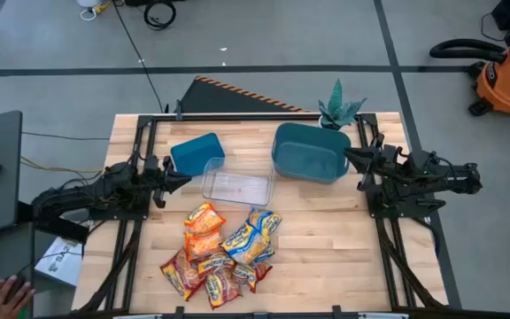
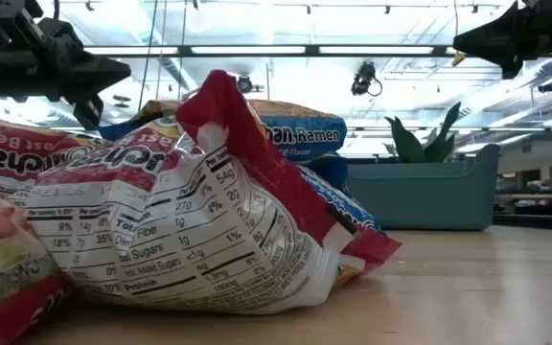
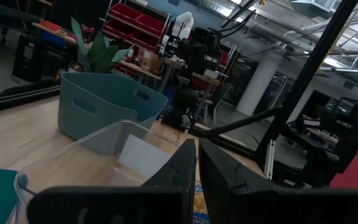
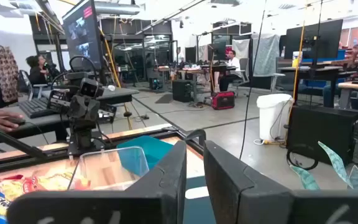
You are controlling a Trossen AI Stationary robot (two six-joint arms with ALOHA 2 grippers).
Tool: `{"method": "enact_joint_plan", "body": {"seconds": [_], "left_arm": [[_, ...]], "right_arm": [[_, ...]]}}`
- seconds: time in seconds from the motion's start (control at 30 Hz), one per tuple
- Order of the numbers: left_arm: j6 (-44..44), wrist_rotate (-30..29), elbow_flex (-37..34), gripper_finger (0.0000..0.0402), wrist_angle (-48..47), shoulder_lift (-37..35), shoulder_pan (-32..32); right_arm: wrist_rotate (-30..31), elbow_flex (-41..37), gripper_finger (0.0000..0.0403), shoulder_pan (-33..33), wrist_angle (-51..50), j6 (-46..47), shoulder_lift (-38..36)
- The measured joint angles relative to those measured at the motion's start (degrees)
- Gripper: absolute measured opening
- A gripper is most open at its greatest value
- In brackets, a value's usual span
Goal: Sort Maruchan noodles
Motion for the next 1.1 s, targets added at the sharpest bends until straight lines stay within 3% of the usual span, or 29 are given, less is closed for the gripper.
{"method": "enact_joint_plan", "body": {"seconds": [1.1], "left_arm": [[0.00,0.01,0.00,0.0025,-0.01,-0.01,-0.01]], "right_arm": [[0.00,0.00,0.0061,0.00,0.02,0.00,0.00]]}}
